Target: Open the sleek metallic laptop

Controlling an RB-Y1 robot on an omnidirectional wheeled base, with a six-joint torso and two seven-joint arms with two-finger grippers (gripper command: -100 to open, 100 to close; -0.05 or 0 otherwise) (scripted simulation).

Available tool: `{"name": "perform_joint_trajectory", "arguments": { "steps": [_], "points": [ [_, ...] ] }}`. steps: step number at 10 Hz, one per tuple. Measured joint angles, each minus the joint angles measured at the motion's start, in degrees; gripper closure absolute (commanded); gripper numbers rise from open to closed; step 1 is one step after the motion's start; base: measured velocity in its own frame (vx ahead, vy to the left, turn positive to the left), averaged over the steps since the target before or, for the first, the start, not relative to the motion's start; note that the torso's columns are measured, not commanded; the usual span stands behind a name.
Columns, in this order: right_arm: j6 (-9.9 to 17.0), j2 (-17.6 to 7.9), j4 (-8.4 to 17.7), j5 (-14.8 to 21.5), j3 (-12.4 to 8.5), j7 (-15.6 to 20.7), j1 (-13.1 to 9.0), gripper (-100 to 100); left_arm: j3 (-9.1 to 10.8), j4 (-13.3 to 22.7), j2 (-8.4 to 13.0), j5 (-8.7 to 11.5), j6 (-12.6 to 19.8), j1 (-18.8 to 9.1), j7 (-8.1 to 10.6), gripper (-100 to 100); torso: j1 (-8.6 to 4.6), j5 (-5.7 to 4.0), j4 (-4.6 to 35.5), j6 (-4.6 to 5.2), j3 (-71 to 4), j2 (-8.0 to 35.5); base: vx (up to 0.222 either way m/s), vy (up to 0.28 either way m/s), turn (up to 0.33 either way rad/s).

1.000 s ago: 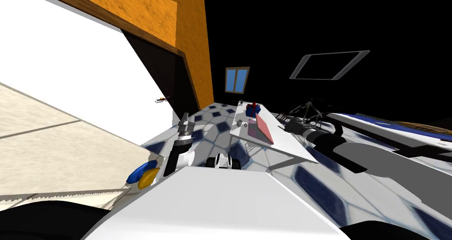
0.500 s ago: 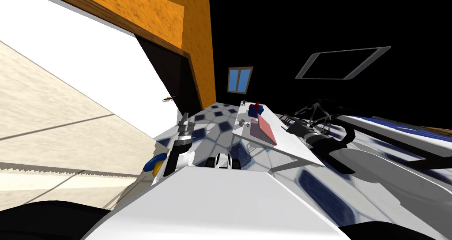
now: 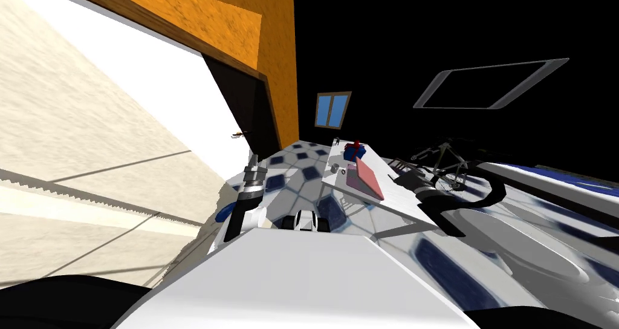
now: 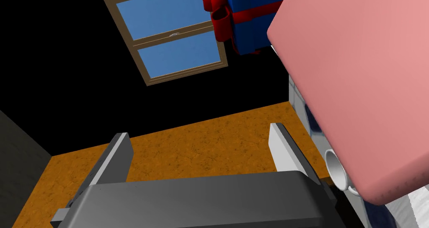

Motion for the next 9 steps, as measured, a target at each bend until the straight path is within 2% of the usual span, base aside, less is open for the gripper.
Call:
{"name": "perform_joint_trajectory", "arguments": {
  "steps": [3, 4, 9],
  "points": [
    [4.11, 5.00, 1.17, 0.27, 2.25, 2.23, -3.17, -100, 0.00, 0.00, 0.00, 0.00, 0.00, 0.00, 0.00, 0, 0.00, 0.01, 0.00, 0.02, 0.00, 0.00, -0.039, 0.038, 0.075],
    [4.73, 5.93, 1.58, 0.34, 2.59, 2.66, -3.86, -100, 0.00, 0.00, 0.00, 0.00, 0.00, 0.01, 0.00, 0, -0.06, 0.00, 0.00, 0.04, -0.02, -0.03, -0.028, 0.022, 0.048],
    [8.46, 13.84, 4.02, 1.28, 5.09, 5.92, -8.89, -100, 0.00, 0.00, 0.00, 0.00, 0.00, 0.00, 0.00, 0, 0.01, 0.01, 0.01, 0.02, 0.00, 0.00, -0.033, 0.037, 0.080]
  ]
}}
